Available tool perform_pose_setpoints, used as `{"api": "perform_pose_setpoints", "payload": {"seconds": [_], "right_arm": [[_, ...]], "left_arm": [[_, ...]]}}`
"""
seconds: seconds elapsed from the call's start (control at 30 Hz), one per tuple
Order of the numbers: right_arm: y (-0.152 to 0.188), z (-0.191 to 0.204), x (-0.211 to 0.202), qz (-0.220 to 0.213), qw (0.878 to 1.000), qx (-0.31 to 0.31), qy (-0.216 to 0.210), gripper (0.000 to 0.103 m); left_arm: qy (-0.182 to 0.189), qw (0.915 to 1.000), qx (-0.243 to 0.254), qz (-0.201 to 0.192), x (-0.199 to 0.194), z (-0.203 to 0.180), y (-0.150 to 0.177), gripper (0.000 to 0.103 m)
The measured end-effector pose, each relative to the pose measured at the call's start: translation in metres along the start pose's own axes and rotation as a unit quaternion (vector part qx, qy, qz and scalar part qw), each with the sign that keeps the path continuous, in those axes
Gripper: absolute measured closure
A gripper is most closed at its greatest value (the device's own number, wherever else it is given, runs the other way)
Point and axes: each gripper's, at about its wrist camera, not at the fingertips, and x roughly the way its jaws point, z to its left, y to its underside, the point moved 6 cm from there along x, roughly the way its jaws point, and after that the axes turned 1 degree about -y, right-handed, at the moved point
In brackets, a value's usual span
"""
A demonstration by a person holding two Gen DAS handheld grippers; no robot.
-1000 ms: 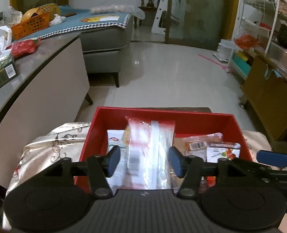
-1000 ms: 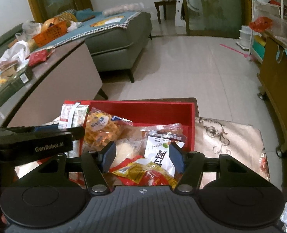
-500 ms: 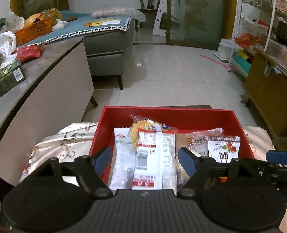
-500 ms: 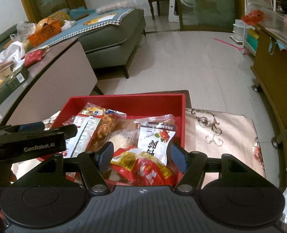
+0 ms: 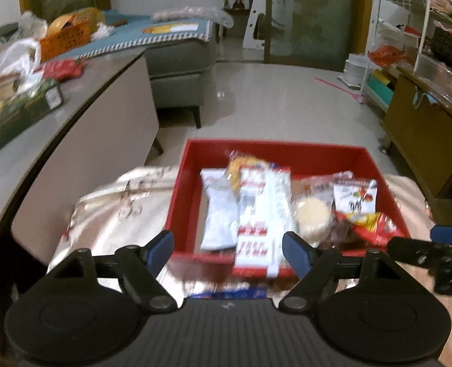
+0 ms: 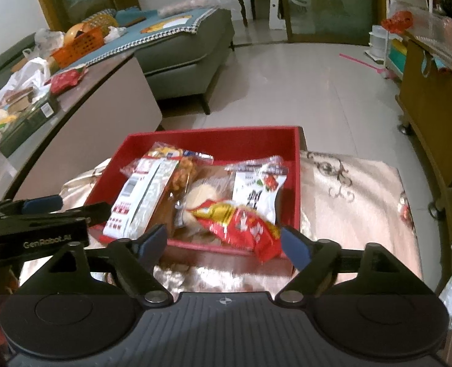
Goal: Organize snacks
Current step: 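Lower both packets into the red box and open both tools, then grasp the blue sausage pack with the left tool while the right tool grasps the Kapron wafer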
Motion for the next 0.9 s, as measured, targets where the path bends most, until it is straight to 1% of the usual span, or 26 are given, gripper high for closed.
{"api": "perform_pose_setpoints", "payload": {"seconds": [0.17,0.3,0.37,0.43,0.57,0.7,0.77,0.83,0.87,0.9], "right_arm": [[0.013,-0.001,-0.007,0.009,1.0,-0.002,0.003,0.015],[0.021,-0.003,-0.012,0.014,1.0,-0.002,0.002,0.014],[0.024,-0.006,-0.014,0.016,1.0,-0.002,0.002,0.013],[0.027,-0.008,-0.013,0.02,1.0,-0.004,0.003,0.012],[0.032,-0.019,-0.009,0.03,0.999,0.002,0.01,0.012],[0.038,-0.032,-0.006,0.04,0.999,0.007,0.018,0.011],[0.041,-0.038,-0.005,0.046,0.999,0.01,0.021,0.011],[0.043,-0.045,-0.003,0.05,0.998,0.014,0.024,0.011],[0.044,-0.048,-0.003,0.053,0.998,0.015,0.025,0.011],[0.045,-0.05,-0.002,0.055,0.998,0.017,0.026,0.011]], "left_arm": [[0.014,0.9989,-0.014,0.043,0.0,0.015,0.028,0.031],[0.008,0.997,-0.006,0.076,0.013,0.019,0.046,0.031],[0.007,0.9946,-0.025,0.1,0.023,0.021,0.053,0.031],[0.014,0.9928,-0.035,0.114,0.031,0.017,0.057,0.031],[0.017,0.9927,-0.022,0.117,0.04,-0.003,0.058,0.031],[-0.001,0.9917,-0.006,0.128,0.06,-0.017,0.06,0.031],[-0.018,0.991,0.006,0.133,0.071,-0.021,0.063,0.026],[-0.039,0.9914,0.028,0.122,0.075,-0.024,0.065,0.021],[-0.046,0.9914,0.034,0.118,0.076,-0.025,0.066,0.019],[-0.046,0.9917,0.029,0.117,0.076,-0.024,0.067,0.018]]}}
